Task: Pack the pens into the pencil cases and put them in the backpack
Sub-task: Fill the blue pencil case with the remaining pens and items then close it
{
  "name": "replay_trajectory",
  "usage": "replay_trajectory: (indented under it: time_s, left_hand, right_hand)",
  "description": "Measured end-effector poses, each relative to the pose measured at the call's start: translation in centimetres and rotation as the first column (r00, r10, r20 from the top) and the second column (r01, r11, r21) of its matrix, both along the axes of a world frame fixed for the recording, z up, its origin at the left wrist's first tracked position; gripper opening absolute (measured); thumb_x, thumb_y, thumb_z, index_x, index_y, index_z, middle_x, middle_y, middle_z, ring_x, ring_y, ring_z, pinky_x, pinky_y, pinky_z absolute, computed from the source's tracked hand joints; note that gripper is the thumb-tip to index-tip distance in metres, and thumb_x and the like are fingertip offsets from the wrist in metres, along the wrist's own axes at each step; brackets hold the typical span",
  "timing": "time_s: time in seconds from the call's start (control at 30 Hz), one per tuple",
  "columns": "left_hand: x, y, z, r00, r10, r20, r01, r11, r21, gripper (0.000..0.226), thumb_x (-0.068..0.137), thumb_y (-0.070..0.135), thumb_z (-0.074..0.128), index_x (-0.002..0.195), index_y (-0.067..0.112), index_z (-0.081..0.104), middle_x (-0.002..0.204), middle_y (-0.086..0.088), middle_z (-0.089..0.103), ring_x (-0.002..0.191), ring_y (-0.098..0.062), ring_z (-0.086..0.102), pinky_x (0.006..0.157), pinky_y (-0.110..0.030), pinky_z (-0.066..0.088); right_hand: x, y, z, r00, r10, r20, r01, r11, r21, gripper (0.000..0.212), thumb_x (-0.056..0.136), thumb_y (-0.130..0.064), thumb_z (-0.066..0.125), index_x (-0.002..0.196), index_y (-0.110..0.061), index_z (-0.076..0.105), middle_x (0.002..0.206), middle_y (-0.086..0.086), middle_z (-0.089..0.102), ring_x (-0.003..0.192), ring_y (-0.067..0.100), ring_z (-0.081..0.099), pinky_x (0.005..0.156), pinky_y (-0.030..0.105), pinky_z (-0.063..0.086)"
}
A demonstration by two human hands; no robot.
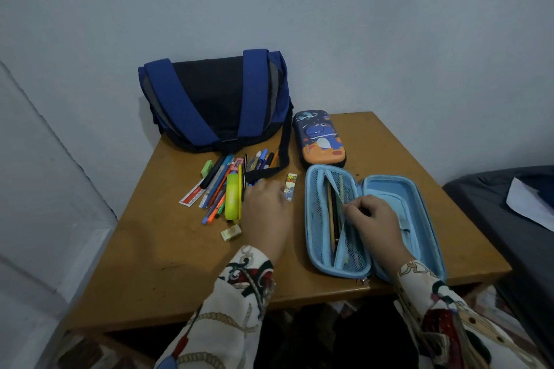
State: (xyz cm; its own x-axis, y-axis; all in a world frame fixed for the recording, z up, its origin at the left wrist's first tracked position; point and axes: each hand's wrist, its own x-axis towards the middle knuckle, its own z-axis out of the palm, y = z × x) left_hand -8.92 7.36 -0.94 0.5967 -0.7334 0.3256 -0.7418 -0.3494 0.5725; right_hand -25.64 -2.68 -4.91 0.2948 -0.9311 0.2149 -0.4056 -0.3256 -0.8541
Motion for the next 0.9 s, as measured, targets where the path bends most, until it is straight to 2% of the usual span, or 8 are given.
replay_trajectory:
  time_s: [0.1,0.17,0.3,0.47,0.6,0.7,0.8,0.9]
  left_hand:
    - [3.2,0.4,0.0,0.982,0.19,0.02,-0.191,0.978,0.084,0.031,0.097,0.02,0.051,0.126,0.018,0.058,0.126,-0.006,0.054,0.12,-0.024,0.042,0.095,-0.035,0.039]
    - [4.8,0.7,-0.3,0.968,0.246,0.048,-0.251,0.956,0.154,0.034,0.096,0.023,0.054,0.128,0.015,0.055,0.128,-0.01,0.051,0.119,-0.027,0.042,0.094,-0.038,0.041]
    - [6.2,0.5,-0.9,0.964,0.263,0.029,-0.263,0.94,0.218,0.037,0.094,0.027,0.058,0.126,0.009,0.055,0.122,-0.015,0.052,0.114,-0.03,0.046,0.088,-0.038,0.042]
    - [6.5,0.2,-1.2,0.962,0.27,-0.042,-0.253,0.939,0.233,0.043,0.09,0.029,0.064,0.125,0.008,0.053,0.121,-0.018,0.051,0.114,-0.033,0.047,0.089,-0.043,0.045]
    - [6.8,0.1,-1.1,0.952,0.263,-0.155,-0.226,0.949,0.221,0.047,0.085,0.028,0.071,0.123,0.009,0.052,0.12,-0.017,0.051,0.114,-0.033,0.05,0.089,-0.044,0.048]
    - [7.3,0.2,-1.1,0.945,0.227,-0.234,-0.194,0.969,0.154,0.047,0.083,0.026,0.075,0.12,0.008,0.053,0.119,-0.017,0.053,0.108,-0.034,0.054,0.084,-0.04,0.047]
    - [7.6,0.3,-1.2,0.941,0.199,-0.275,-0.182,0.98,0.085,0.042,0.086,0.024,0.071,0.121,0.007,0.053,0.115,-0.016,0.058,0.098,-0.032,0.06,0.08,-0.041,0.053]
    - [7.8,0.5,-1.3,0.936,0.216,-0.279,-0.213,0.976,0.039,0.03,0.091,0.023,0.062,0.117,0.011,0.053,0.103,-0.011,0.062,0.081,-0.028,0.062,0.068,-0.043,0.056]
  right_hand:
    - [0.0,0.0,0.1,1.0,0.005,0.0,-0.005,1.0,0.0,0.029,0.085,-0.02,0.067,0.057,-0.02,0.061,0.069,-0.002,0.061,0.073,0.017,0.06,0.074,0.048,0.051]
    - [0.0,0.1,0.2,1.0,0.004,-0.004,-0.004,1.0,-0.001,0.029,0.085,-0.02,0.068,0.058,-0.02,0.061,0.07,-0.002,0.061,0.073,0.017,0.06,0.073,0.047,0.051]
    - [0.0,0.2,0.3,1.0,0.004,0.0,-0.004,1.0,0.004,0.028,0.086,-0.019,0.068,0.059,-0.019,0.061,0.07,-0.002,0.061,0.073,0.016,0.059,0.072,0.044,0.052]
    - [0.0,0.2,0.4,1.0,0.009,-0.012,-0.009,1.0,0.001,0.028,0.086,-0.02,0.067,0.059,-0.02,0.062,0.071,-0.003,0.062,0.074,0.015,0.059,0.072,0.043,0.051]
    - [0.0,0.3,0.5,1.0,0.008,-0.006,-0.008,1.0,0.012,0.027,0.086,-0.02,0.068,0.059,-0.021,0.062,0.07,-0.004,0.062,0.074,0.016,0.059,0.073,0.044,0.051]
    - [0.1,0.5,0.7,1.0,0.0,0.017,0.0,1.0,0.03,0.03,0.085,-0.021,0.068,0.056,-0.022,0.06,0.065,-0.005,0.06,0.07,0.016,0.059,0.075,0.047,0.051]
    - [0.2,0.7,1.0,1.0,0.0,0.017,0.0,0.999,0.042,0.03,0.085,-0.022,0.068,0.057,-0.022,0.059,0.065,-0.007,0.06,0.069,0.015,0.059,0.077,0.049,0.051]
    - [0.6,1.3,1.3,0.999,0.028,0.031,-0.03,0.998,0.062,0.027,0.085,-0.021,0.068,0.059,-0.02,0.06,0.069,-0.007,0.061,0.072,0.014,0.06,0.079,0.051,0.052]
